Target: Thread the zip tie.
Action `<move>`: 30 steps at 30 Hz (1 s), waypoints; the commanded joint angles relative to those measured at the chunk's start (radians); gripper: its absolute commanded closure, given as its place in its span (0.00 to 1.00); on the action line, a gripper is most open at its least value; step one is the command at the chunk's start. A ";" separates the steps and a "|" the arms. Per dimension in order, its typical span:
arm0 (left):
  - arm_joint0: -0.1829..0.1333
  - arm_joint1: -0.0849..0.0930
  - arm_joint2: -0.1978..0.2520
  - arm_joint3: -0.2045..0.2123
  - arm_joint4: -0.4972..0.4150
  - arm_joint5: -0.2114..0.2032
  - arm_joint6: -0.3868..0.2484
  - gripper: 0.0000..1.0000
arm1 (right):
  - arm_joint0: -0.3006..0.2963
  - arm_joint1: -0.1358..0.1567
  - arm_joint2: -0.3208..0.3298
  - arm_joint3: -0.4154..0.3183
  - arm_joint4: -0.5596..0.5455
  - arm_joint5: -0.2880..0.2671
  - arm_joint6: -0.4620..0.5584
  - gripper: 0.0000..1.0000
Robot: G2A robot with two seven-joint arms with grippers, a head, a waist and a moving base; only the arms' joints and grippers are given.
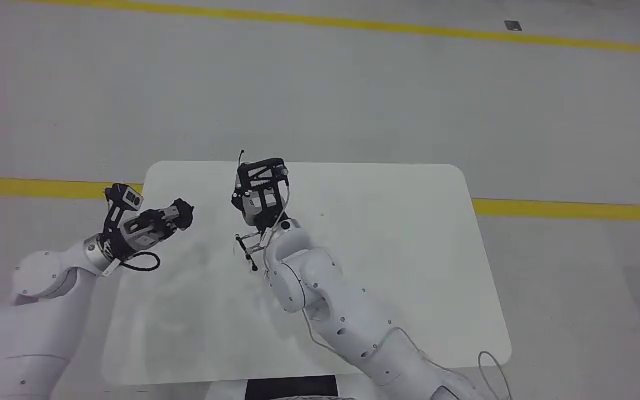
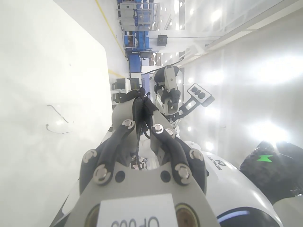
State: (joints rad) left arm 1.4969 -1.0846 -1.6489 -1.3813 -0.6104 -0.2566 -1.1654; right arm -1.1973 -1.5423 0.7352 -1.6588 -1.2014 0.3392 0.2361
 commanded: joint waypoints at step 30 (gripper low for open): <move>-0.142 -0.020 0.201 0.044 0.032 0.010 0.107 1.00 | 0.000 0.000 0.000 0.000 0.000 0.000 0.000 1.00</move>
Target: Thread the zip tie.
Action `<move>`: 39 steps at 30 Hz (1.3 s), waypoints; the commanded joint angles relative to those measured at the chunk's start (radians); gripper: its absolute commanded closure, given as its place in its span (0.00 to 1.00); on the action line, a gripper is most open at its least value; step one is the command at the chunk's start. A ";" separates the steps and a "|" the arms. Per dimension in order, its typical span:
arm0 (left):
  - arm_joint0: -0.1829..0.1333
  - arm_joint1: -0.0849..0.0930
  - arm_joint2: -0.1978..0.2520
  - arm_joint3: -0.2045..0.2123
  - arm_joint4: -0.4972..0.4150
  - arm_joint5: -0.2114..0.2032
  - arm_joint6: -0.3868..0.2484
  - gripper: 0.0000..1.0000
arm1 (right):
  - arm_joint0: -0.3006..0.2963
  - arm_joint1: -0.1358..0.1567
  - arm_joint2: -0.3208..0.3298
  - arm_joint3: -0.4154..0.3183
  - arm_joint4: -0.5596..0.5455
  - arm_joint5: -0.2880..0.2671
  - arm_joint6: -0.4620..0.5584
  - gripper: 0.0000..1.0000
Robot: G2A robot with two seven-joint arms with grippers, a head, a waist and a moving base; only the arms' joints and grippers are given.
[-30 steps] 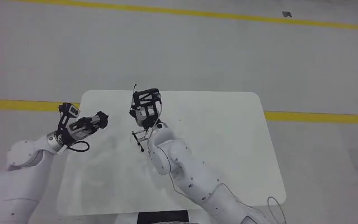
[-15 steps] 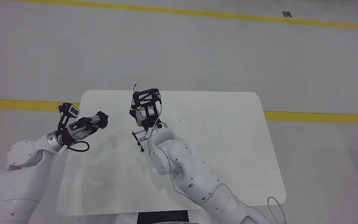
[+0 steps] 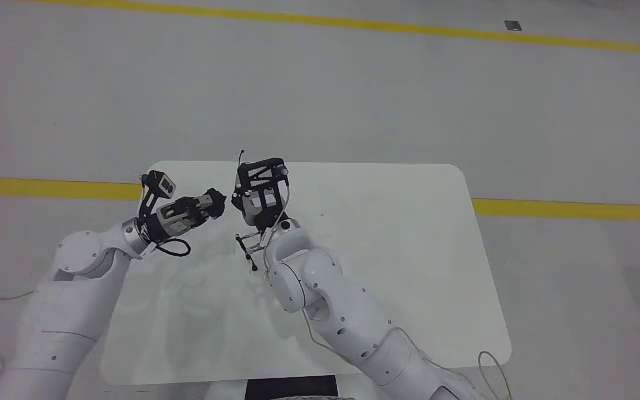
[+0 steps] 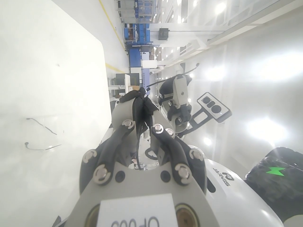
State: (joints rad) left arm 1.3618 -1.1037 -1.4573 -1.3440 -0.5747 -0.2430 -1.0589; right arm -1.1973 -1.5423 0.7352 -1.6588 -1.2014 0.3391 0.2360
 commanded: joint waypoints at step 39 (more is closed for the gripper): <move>-0.008 -0.001 0.012 0.008 -0.006 -0.005 0.000 1.00 | -0.030 -0.009 0.012 0.039 -0.040 -0.167 -0.065 1.00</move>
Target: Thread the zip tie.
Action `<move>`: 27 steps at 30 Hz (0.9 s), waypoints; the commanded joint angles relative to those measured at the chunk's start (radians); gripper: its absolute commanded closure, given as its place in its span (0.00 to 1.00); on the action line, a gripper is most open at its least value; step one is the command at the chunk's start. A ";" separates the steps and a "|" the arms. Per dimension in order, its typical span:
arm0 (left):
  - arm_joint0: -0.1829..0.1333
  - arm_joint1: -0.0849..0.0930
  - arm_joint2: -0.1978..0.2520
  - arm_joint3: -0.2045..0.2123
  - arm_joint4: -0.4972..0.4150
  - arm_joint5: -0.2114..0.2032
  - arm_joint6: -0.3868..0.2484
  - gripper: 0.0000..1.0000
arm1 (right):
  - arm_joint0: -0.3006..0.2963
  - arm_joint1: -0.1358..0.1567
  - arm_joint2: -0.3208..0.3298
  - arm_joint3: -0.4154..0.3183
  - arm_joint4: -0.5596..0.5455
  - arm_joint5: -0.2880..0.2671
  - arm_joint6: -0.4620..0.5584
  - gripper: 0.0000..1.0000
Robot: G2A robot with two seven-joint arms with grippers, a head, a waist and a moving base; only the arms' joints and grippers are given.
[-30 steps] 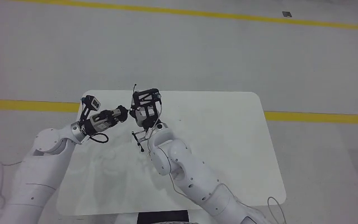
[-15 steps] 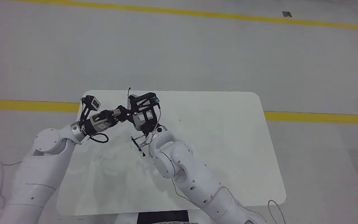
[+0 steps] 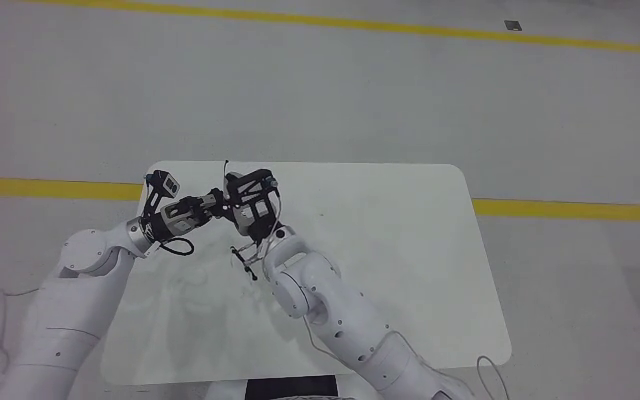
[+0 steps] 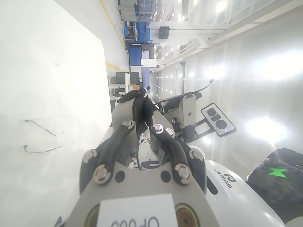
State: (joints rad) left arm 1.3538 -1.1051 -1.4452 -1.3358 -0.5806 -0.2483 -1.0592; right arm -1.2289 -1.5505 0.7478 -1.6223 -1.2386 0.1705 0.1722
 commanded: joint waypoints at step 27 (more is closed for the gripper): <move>0.000 0.000 0.000 0.000 0.000 0.000 0.000 1.00 | -0.013 -0.016 0.020 0.011 -0.051 -0.017 0.021 1.00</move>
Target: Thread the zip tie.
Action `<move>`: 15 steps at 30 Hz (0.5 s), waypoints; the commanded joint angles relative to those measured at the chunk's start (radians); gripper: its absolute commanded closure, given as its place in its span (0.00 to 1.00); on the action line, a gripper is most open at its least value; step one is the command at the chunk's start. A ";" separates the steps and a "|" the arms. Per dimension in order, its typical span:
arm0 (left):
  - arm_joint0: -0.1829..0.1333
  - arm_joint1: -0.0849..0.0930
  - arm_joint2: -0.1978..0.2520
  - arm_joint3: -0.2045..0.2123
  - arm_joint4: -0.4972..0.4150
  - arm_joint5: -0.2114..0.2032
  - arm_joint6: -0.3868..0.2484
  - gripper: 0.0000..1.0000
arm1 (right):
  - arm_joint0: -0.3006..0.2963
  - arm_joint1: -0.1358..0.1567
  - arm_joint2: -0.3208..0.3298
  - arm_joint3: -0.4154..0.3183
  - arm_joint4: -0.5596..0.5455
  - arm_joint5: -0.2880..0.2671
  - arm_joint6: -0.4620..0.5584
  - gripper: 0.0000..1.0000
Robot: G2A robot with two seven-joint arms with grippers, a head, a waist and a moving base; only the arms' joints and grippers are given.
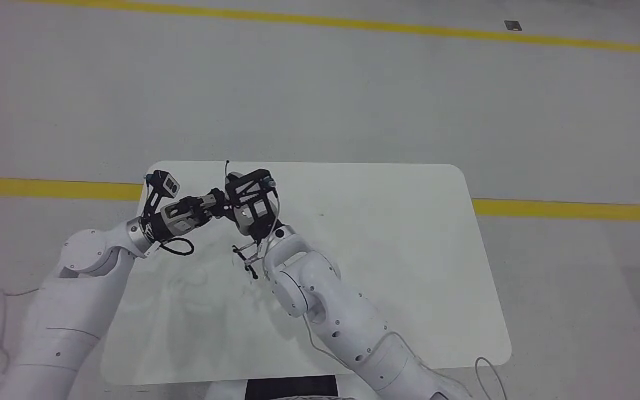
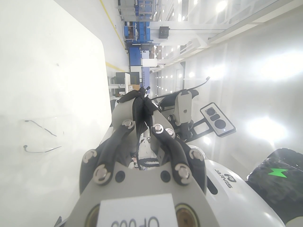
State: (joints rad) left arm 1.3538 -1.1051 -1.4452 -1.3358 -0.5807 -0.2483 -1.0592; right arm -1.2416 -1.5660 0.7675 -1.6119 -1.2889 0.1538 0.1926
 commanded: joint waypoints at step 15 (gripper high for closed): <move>0.000 0.000 0.000 0.000 0.000 0.000 0.000 1.00 | -0.005 -0.010 0.007 0.004 -0.004 -0.010 0.003 1.00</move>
State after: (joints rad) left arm 1.3538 -1.1051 -1.4452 -1.3358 -0.5807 -0.2483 -1.0592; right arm -1.2461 -1.5753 0.7742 -1.6072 -1.2956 0.1456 0.1980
